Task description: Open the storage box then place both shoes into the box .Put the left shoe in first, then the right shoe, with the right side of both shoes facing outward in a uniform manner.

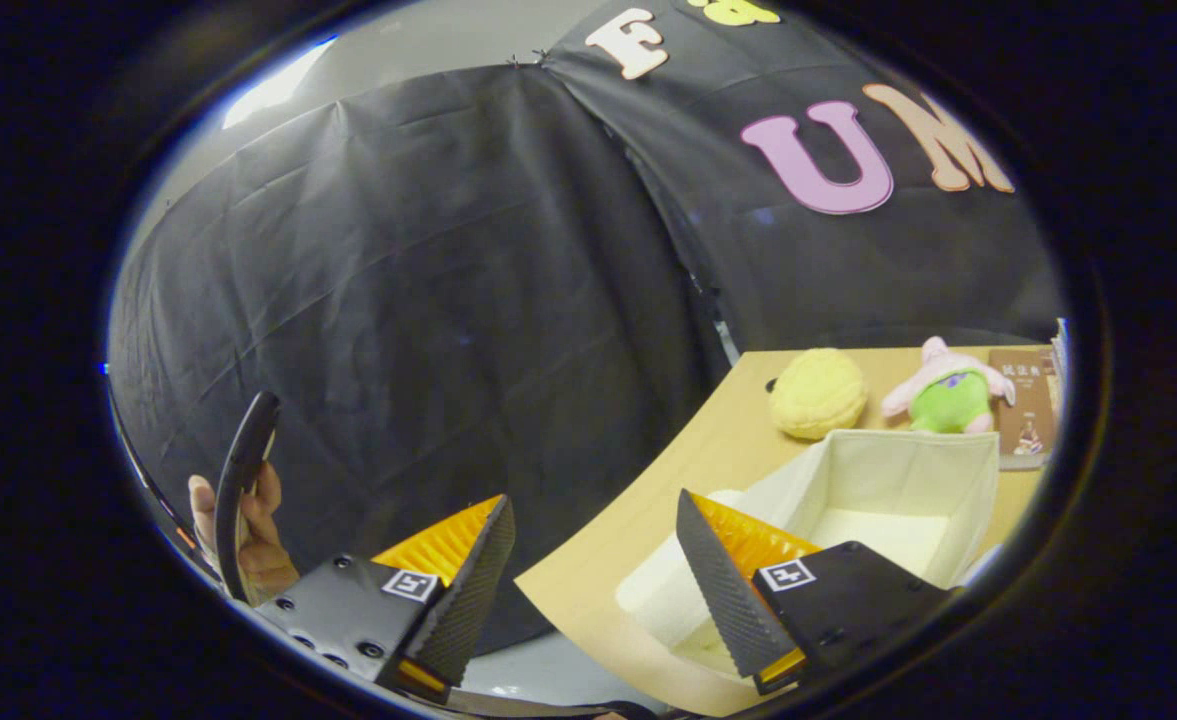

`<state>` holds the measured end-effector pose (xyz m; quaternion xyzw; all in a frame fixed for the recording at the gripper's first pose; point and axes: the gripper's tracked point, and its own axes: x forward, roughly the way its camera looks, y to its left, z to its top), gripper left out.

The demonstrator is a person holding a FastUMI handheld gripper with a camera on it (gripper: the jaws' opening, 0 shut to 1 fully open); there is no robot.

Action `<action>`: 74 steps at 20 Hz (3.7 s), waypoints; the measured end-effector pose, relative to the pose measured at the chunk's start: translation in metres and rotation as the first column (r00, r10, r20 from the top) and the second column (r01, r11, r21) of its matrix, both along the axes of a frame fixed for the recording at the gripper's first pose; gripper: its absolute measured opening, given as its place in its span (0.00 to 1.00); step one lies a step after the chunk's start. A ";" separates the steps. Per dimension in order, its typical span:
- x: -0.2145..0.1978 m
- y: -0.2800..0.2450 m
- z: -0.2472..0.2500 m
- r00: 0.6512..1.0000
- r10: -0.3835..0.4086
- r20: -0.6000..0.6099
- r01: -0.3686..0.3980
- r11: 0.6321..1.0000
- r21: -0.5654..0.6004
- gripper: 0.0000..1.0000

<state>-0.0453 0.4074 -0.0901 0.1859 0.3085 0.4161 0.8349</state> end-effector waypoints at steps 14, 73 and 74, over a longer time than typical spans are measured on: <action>0.042 -0.211 -0.036 0.961 -0.261 0.086 0.273 0.945 -0.181 1.00; -0.062 -0.367 -0.261 0.733 -0.318 -0.601 -0.024 0.871 -0.490 0.04; -0.060 -0.365 -0.255 0.729 -0.325 -0.602 -0.007 0.877 -0.481 0.04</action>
